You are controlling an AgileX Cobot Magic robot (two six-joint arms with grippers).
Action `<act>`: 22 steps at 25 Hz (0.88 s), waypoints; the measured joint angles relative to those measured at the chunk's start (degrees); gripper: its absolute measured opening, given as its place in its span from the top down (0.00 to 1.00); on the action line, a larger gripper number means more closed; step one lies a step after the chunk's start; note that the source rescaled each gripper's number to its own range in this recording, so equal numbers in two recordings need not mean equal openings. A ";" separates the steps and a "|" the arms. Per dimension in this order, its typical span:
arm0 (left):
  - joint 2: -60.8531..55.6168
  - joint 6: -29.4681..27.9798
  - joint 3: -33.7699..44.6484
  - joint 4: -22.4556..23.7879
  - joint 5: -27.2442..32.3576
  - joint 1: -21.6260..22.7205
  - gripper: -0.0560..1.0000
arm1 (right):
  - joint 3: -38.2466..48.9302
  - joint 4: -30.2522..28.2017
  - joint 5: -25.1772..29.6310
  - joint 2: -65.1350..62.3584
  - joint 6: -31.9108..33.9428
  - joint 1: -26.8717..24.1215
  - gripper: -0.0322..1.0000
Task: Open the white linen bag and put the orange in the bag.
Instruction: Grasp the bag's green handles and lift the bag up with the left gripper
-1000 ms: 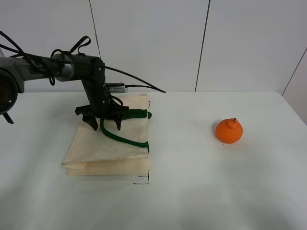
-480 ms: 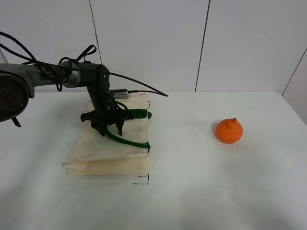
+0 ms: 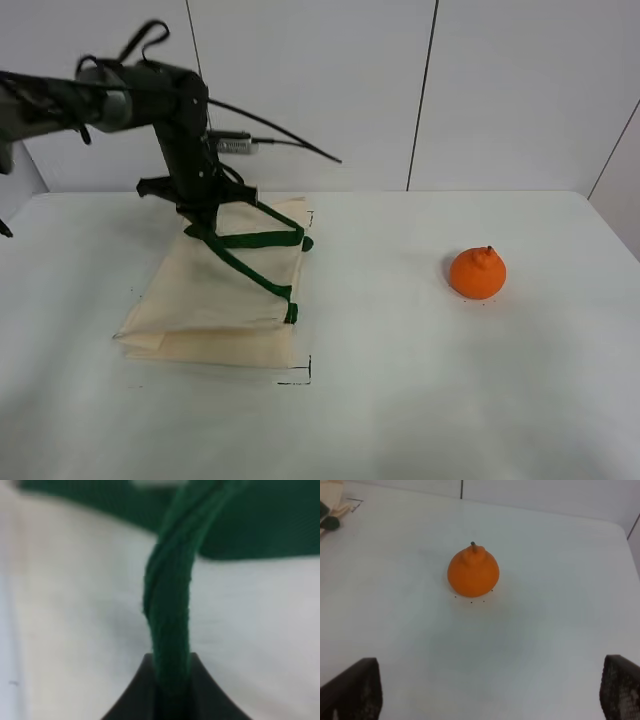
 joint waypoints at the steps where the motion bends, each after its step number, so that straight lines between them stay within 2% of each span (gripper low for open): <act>1: -1.88 1.27 -0.82 0.12 0.92 0.00 0.94 | 0.00 0.00 0.00 0.00 0.00 0.00 0.00; 6: -6.81 7.25 -4.94 -0.66 8.72 -0.36 0.94 | 0.00 0.00 0.00 0.00 0.00 0.00 0.00; 12: -11.02 11.40 -8.97 -8.21 9.37 -0.47 0.94 | -1.00 0.00 0.12 3.33 0.00 0.00 0.00; 15: -14.82 11.74 -9.09 -9.51 9.42 -0.47 0.94 | -4.70 0.00 0.07 13.38 -0.26 0.00 0.00; 22: -20.75 11.79 -9.09 -9.51 9.43 -0.47 0.94 | -17.13 0.00 -3.35 46.68 -1.20 0.00 0.00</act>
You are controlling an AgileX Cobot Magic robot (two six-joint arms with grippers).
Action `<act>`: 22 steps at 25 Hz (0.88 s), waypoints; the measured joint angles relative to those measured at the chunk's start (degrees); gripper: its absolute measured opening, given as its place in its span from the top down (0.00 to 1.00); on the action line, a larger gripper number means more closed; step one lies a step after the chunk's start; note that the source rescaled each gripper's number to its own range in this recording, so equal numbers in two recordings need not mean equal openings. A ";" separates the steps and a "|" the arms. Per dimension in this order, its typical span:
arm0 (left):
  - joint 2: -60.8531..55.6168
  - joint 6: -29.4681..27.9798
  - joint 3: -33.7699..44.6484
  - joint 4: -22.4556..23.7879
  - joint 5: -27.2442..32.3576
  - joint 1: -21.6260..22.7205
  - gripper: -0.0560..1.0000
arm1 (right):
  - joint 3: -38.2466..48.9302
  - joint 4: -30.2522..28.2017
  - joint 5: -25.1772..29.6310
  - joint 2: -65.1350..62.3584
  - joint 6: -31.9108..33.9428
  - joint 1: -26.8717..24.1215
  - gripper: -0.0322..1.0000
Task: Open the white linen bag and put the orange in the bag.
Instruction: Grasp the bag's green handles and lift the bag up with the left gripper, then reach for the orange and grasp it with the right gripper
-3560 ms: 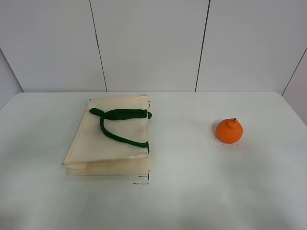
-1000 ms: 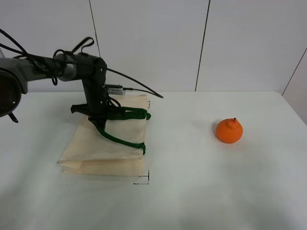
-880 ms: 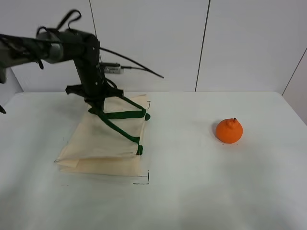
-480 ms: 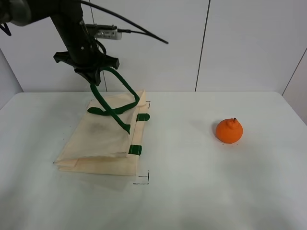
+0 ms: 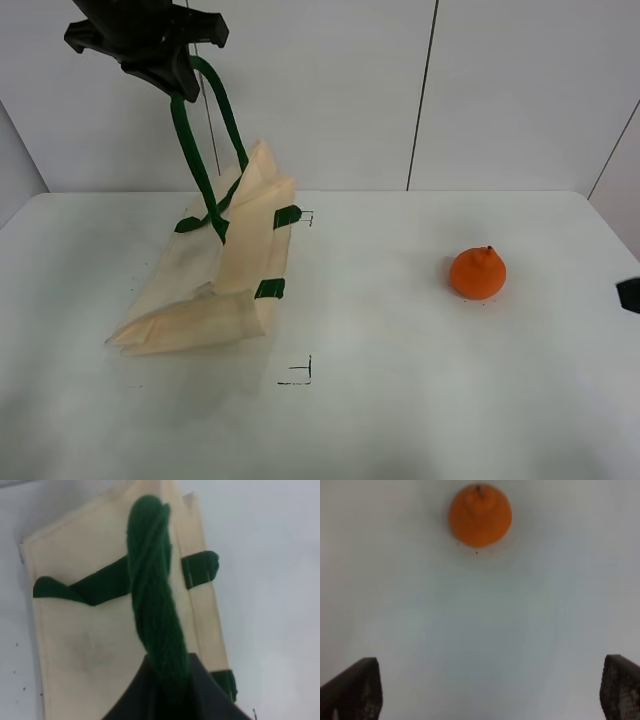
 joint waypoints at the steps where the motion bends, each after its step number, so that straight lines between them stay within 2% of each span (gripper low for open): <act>1: -0.18 0.00 0.00 0.00 0.00 0.00 0.94 | -2.21 0.00 -0.78 4.95 -0.01 0.00 0.00; 7: -0.18 0.00 0.00 -1.58 0.00 -0.38 0.94 | -15.30 0.00 -4.46 31.59 -0.25 0.16 0.00; 12: -0.18 0.00 0.00 -1.64 0.00 -1.82 0.94 | -23.50 0.00 -6.65 47.27 -1.55 1.14 0.00; 22: -0.18 0.00 0.00 -1.64 0.00 -2.18 0.95 | -27.07 0.52 -15.87 61.95 -1.82 1.14 0.00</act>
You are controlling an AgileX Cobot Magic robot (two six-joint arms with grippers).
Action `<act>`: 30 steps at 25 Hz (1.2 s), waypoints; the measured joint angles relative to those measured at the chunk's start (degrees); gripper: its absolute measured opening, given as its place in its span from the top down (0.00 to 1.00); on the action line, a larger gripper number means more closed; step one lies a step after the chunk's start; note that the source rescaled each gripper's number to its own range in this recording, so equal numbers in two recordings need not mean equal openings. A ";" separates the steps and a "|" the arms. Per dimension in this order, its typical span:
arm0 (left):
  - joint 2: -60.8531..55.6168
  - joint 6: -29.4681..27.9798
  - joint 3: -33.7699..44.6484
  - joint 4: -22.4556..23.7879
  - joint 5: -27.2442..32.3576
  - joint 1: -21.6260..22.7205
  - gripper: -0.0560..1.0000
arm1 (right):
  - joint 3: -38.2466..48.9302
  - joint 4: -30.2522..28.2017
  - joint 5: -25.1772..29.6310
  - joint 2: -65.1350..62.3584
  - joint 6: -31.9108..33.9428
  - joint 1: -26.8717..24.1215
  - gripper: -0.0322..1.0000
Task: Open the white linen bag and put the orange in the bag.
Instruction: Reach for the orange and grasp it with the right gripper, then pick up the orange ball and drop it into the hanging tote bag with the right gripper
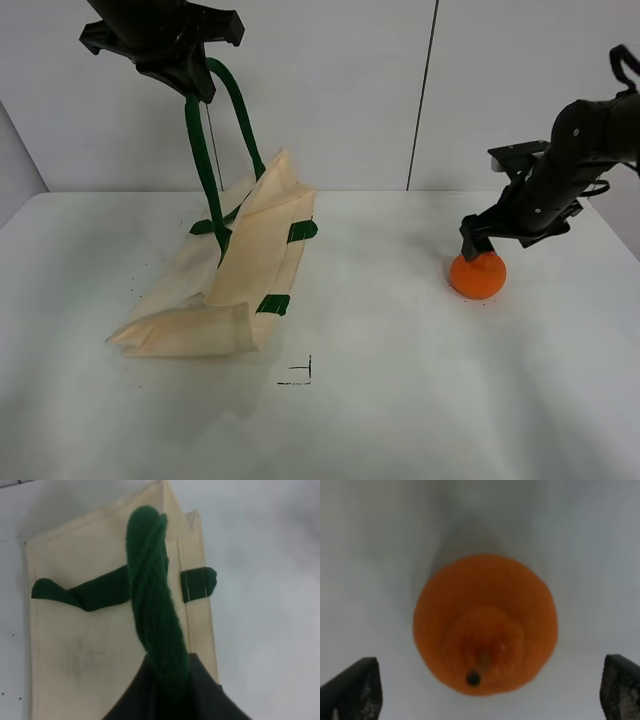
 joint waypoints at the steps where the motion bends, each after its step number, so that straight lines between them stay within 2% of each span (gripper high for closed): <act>1: 0.00 0.00 0.00 0.00 0.00 0.00 0.95 | 0.00 0.00 -0.71 1.49 0.00 0.00 0.00; 7: 0.00 0.00 0.00 -0.05 0.00 0.00 0.95 | 0.00 -0.52 -4.41 7.22 0.00 0.00 0.01; 9: 0.00 0.00 0.00 -0.05 0.00 0.00 0.95 | 0.00 -0.52 -5.62 7.70 0.06 0.00 0.09; 10: 0.00 0.00 0.00 -0.05 0.00 0.00 0.95 | 0.00 -0.52 -5.98 7.89 0.23 0.00 0.18; 11: 0.00 0.00 0.00 -0.05 0.00 0.00 0.95 | 0.00 -0.52 -6.43 7.90 0.28 0.00 0.32; 12: 0.00 0.00 0.00 -0.05 0.00 0.00 0.95 | 0.00 -0.52 -6.55 8.01 0.27 0.00 0.47; 14: 0.00 0.00 0.00 -0.05 0.00 0.00 0.95 | -0.02 -0.52 -6.55 8.01 -0.04 0.00 0.88; 15: 0.00 0.00 0.00 -0.05 0.00 0.00 0.95 | -0.07 -0.18 -6.55 7.90 -0.17 0.00 0.97; 18: 0.00 0.18 0.00 -0.05 0.00 0.00 0.95 | -0.59 1.64 -5.23 7.02 -0.45 0.00 0.96; 21: 0.00 0.37 0.00 -0.05 0.00 0.00 0.95 | -2.58 5.95 -1.63 4.05 -3.27 0.00 0.96; 24: 0.00 0.42 0.00 -0.05 0.00 0.00 0.95 | -6.00 14.78 0.98 -0.93 -10.00 0.00 0.96; 30: -0.90 0.42 0.00 0.00 0.00 0.00 0.95 | -11.67 39.42 7.01 -6.54 -23.08 0.00 0.96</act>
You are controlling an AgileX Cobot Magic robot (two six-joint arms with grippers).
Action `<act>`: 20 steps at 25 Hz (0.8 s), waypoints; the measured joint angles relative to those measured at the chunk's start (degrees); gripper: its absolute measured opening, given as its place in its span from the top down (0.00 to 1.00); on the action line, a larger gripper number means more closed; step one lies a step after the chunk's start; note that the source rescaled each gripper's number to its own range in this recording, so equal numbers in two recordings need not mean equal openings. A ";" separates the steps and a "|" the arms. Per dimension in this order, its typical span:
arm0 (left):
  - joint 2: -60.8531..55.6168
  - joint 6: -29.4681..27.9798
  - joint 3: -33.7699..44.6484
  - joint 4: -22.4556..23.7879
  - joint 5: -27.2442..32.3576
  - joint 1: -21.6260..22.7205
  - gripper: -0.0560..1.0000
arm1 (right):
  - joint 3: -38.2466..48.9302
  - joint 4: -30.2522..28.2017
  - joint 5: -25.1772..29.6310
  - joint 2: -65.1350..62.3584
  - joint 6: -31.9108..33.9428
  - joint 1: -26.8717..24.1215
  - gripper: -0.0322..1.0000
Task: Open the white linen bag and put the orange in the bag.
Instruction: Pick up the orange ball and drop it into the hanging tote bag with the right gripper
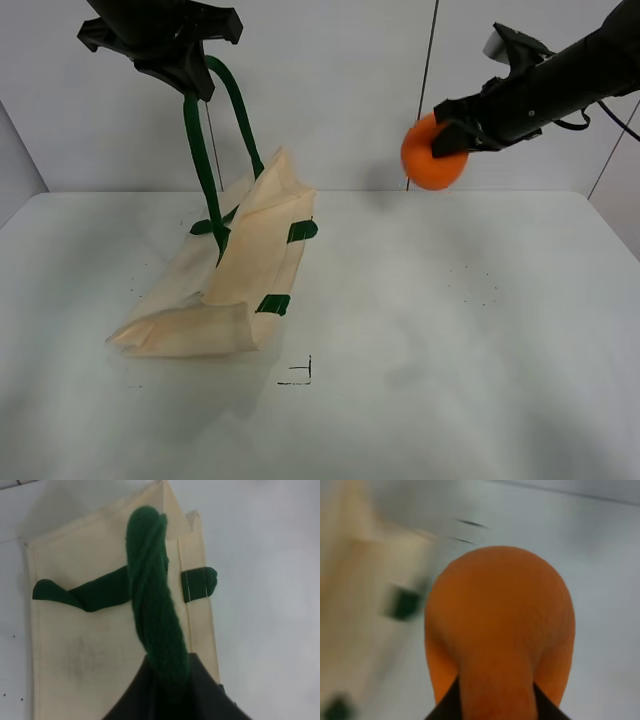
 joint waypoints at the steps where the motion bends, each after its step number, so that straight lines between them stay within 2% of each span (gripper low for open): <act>1: -0.27 0.00 0.00 0.00 0.00 0.00 0.95 | -0.16 3.09 1.20 -0.03 -1.31 0.16 0.96; 3: -0.91 0.02 0.00 0.00 0.00 0.00 0.95 | -0.16 7.67 3.13 0.02 -3.64 1.41 0.96; 6: -1.10 0.07 0.00 0.33 0.00 0.00 0.95 | -0.16 9.87 2.78 0.40 -5.06 5.39 0.96; 14: -2.32 0.14 0.00 1.64 0.00 0.00 0.95 | -0.16 10.66 -4.04 5.78 -5.23 17.84 0.96; 20: -2.38 0.14 0.00 2.18 0.00 0.00 0.95 | -0.16 14.11 -10.18 11.48 -5.37 22.57 0.96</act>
